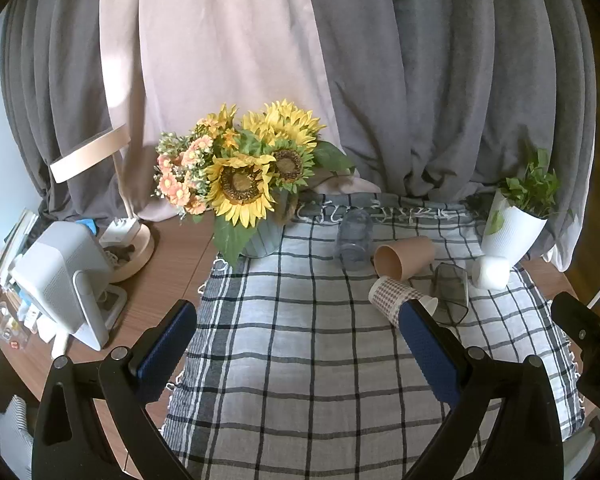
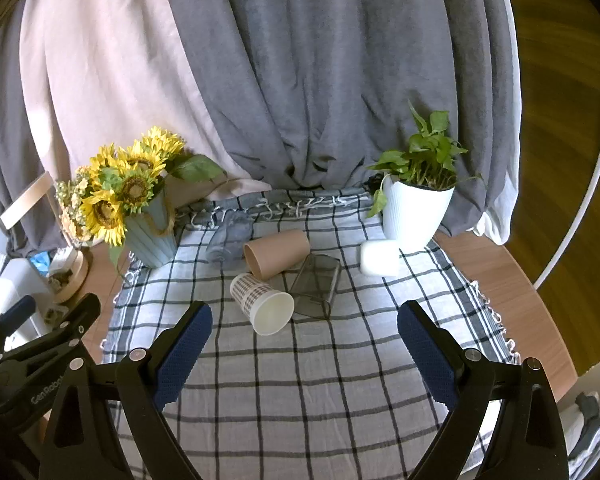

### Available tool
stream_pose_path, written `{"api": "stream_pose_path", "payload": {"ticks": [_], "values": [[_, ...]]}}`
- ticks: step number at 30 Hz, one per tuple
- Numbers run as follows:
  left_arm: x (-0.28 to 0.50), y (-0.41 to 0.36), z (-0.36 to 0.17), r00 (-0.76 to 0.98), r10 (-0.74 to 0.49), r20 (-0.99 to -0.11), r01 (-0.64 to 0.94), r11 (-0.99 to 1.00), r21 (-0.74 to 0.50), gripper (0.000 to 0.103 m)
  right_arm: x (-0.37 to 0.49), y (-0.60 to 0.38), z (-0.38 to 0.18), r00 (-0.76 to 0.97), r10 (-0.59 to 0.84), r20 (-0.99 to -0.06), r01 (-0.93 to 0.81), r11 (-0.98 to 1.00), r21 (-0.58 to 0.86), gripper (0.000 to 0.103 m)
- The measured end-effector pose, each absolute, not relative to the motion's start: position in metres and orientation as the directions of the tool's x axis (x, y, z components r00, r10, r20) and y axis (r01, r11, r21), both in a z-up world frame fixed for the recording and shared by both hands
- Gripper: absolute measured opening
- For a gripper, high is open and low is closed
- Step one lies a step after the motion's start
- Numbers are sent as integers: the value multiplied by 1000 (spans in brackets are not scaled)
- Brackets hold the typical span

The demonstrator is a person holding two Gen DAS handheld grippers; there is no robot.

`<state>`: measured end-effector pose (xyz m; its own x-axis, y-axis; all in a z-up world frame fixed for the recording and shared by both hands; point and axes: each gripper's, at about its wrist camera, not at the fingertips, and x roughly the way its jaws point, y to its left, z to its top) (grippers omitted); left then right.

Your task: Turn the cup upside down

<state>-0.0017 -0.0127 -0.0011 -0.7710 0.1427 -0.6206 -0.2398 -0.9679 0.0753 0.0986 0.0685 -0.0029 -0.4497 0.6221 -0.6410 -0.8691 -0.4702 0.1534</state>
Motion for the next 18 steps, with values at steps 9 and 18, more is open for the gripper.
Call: {"api": "stream_pose_path", "payload": {"ticks": [9, 18], "values": [[-4, -14, -2, -766, 159, -623, -262, -962, 77, 103, 100, 69, -3, -448, 619, -645, -868, -473, 150, 95], [-6, -13, -3, -758, 181, -626, -288, -955, 73, 103, 97, 71, -4, -442, 619, -649, -871, -470, 145, 95]]}}
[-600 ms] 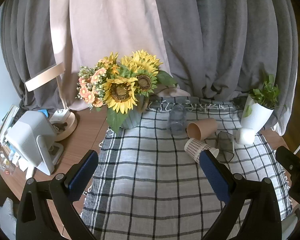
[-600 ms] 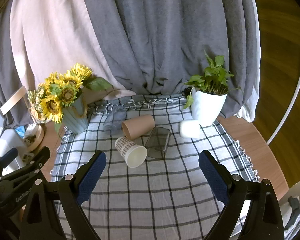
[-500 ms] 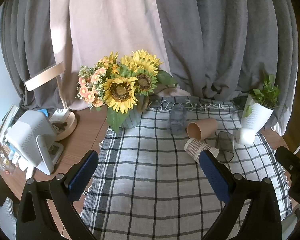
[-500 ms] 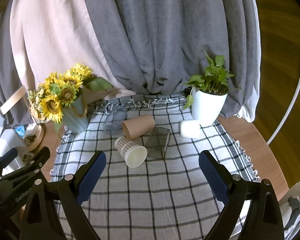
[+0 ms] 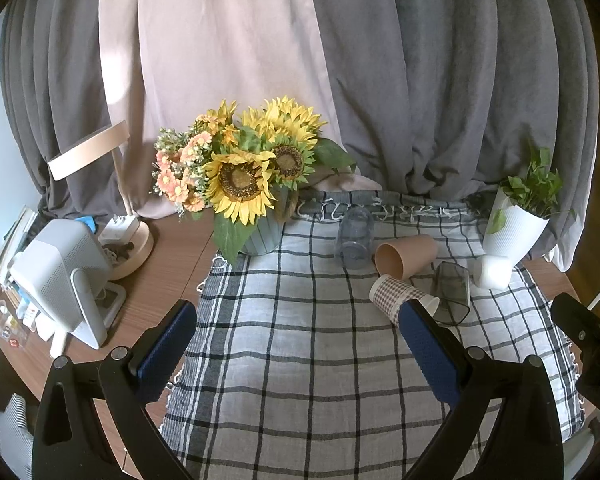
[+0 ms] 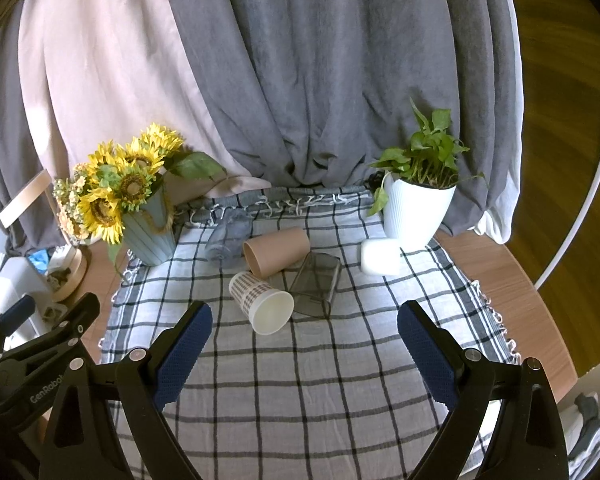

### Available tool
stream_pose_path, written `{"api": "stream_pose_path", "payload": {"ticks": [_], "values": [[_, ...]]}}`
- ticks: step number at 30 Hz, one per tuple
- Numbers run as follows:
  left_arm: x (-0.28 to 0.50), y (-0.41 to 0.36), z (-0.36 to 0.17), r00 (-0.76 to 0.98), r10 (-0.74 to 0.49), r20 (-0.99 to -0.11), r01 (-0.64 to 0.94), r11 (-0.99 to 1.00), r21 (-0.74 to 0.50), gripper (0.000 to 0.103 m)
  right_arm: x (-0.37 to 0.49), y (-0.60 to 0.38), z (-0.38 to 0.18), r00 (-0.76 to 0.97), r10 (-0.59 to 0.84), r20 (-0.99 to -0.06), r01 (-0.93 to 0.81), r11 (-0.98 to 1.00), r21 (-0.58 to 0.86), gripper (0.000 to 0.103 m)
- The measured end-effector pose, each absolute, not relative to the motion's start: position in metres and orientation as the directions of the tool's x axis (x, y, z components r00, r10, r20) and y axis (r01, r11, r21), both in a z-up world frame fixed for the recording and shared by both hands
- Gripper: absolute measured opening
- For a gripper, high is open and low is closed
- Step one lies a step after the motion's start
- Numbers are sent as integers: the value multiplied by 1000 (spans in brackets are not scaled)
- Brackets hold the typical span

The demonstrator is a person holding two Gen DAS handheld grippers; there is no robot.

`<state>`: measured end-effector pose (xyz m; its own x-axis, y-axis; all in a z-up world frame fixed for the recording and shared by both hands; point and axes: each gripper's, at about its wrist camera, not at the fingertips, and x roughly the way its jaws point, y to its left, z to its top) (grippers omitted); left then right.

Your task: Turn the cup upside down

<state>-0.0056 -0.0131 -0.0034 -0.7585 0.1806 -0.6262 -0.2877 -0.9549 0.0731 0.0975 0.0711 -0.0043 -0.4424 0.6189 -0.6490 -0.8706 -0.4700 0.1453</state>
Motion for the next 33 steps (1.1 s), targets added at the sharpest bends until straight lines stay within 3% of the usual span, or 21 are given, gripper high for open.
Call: {"api": "stream_pose_path", "payload": {"ticks": [19, 33], "values": [[-16, -4, -7, -729, 234, -643, -356, -932, 64, 103, 93, 77, -10, -437, 620, -652, -874, -465, 144, 95], [-65, 37, -37, -639, 246, -729, -422, -904, 65, 103, 68, 125, -39, -424, 553, -717, -871, -465, 156, 95]]}}
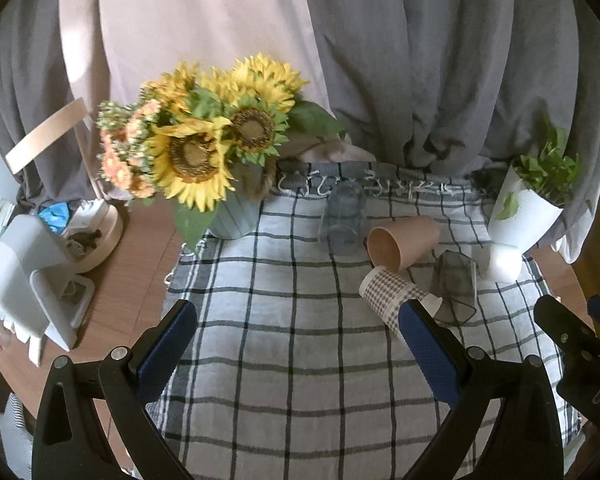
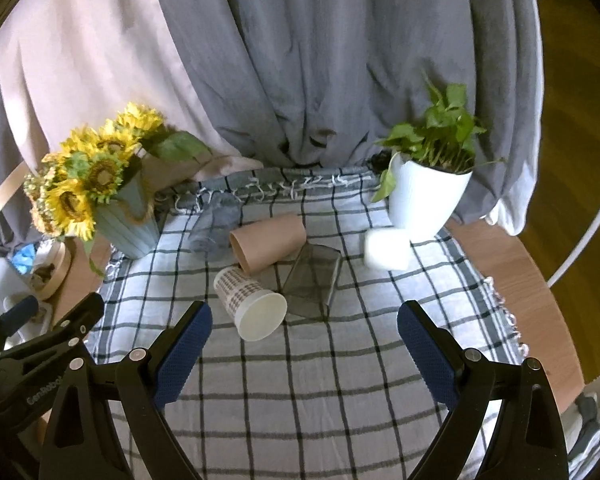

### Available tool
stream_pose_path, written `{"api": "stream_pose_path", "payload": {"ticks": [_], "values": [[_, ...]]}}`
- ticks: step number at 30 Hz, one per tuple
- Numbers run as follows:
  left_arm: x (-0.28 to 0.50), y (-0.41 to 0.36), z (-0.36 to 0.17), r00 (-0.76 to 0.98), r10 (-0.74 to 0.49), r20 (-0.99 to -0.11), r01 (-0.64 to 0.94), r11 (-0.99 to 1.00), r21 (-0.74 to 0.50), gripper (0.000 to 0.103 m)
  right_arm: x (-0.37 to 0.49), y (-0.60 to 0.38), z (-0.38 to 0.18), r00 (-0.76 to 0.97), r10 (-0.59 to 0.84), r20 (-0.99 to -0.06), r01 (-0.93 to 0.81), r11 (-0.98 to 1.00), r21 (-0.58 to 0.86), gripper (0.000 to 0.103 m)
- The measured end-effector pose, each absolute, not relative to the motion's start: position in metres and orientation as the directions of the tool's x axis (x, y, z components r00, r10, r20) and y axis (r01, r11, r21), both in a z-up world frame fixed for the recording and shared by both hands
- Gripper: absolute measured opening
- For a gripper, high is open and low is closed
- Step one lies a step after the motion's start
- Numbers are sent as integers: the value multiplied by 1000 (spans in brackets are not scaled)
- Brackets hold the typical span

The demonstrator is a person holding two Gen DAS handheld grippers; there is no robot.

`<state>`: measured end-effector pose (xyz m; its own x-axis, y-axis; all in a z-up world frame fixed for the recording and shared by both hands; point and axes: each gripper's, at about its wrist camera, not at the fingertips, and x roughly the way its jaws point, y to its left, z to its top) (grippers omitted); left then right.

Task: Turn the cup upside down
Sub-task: 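Reach the right tool to the clear glass tumbler and close on it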

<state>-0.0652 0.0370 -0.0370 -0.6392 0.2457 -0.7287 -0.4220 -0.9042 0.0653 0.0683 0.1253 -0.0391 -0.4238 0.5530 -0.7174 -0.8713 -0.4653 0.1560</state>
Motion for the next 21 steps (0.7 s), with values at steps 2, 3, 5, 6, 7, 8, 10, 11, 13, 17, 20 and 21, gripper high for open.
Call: {"api": "stream_pose_path", "payload": {"ticks": [2, 3, 5, 6, 7, 8, 10, 11, 13, 17, 20, 21], "values": [[-73, 44, -42, -634, 245, -734, -436, -897, 77, 103, 64, 137, -46, -422, 533, -733, -871, -464, 163, 95], [-79, 49, -46, -630, 238, -739, -438, -895, 86, 103, 60, 145, -50, -422, 521, -742, -870, -463, 169, 95], [-87, 56, -53, -602, 288, -745, -529, -842, 102, 103, 53, 161, -59, -413, 499, -762, -872, -458, 172, 93], [-92, 62, -59, -589, 280, -758, -535, -838, 107, 103, 49, 168, -63, -412, 487, -770, -871, -459, 176, 91], [-97, 68, -64, -578, 276, -768, -543, -833, 109, 103, 45, 176, -69, -405, 474, -782, -872, -456, 175, 91], [-101, 74, -71, -569, 268, -778, -547, -829, 115, 103, 41, 183, -73, -402, 461, -791, -872, -456, 177, 91], [-108, 83, -80, -548, 259, -795, -566, -815, 126, 103, 33, 198, -85, -394, 430, -812, -872, -453, 183, 89], [-110, 87, -83, -540, 258, -801, -574, -809, 126, 103, 30, 205, -91, -391, 414, -822, -872, -453, 187, 88], [-119, 96, -93, -511, 251, -822, -585, -802, 119, 103, 22, 221, -103, -380, 381, -843, -875, -443, 194, 87], [-131, 111, -105, -472, 246, -847, -607, -787, 110, 103, 8, 241, -125, -361, 315, -878, -881, -424, 210, 85], [-139, 122, -115, -454, 231, -861, -612, -783, 113, 103, -1, 256, -142, -346, 270, -899, -888, -403, 221, 85], [-142, 126, -119, -446, 225, -866, -613, -782, 112, 103, -4, 261, -148, -338, 259, -905, -891, -397, 219, 84]]}}
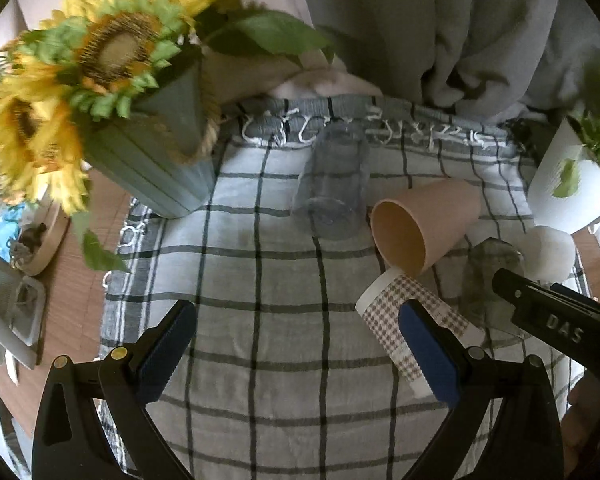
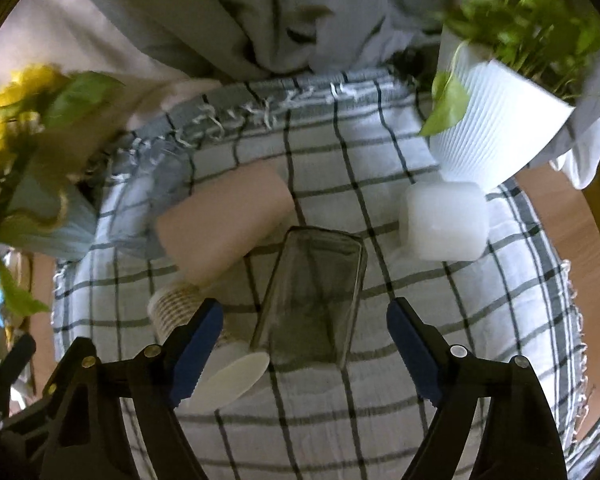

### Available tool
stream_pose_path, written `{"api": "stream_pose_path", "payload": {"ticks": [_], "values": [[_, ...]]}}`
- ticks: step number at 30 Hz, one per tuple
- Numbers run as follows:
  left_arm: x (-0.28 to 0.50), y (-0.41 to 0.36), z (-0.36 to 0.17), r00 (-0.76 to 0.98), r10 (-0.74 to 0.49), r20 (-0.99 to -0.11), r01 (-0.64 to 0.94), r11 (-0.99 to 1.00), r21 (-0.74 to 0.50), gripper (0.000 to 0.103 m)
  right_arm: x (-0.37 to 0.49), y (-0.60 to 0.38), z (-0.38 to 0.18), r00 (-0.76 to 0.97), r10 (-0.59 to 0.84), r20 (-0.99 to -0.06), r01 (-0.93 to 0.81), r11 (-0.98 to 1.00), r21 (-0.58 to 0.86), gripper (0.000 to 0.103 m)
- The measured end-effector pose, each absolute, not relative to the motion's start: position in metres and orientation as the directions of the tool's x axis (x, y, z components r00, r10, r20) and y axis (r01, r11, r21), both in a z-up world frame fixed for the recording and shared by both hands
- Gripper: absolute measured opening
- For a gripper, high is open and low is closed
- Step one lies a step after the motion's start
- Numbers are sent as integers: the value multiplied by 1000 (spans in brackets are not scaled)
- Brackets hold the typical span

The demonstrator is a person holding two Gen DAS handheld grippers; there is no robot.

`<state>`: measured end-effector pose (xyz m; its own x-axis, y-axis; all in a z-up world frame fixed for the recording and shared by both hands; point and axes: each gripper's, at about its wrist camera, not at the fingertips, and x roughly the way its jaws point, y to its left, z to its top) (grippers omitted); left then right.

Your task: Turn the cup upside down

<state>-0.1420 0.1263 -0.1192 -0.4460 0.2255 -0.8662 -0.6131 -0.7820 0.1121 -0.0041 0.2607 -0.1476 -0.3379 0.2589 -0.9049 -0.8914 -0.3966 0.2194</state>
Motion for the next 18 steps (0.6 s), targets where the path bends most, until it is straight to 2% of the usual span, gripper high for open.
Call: {"api": "stream_pose_path", "payload": {"ticks": [8, 12, 18], "values": [[-153, 142, -139, -414, 191, -890, -622, -773, 124, 103, -18, 292, -190, -288, 174, -942, -921, -319, 223, 81], [-159, 147, -146, -405, 175, -897, -620, -774, 130, 103, -25, 300, -204, -266, 147, -953, -929, -303, 213, 75], [-161, 151, -152, -399, 163, -902, -626, -768, 138, 103, -30, 304, -214, -253, 130, -959, -935, -289, 207, 71]]}}
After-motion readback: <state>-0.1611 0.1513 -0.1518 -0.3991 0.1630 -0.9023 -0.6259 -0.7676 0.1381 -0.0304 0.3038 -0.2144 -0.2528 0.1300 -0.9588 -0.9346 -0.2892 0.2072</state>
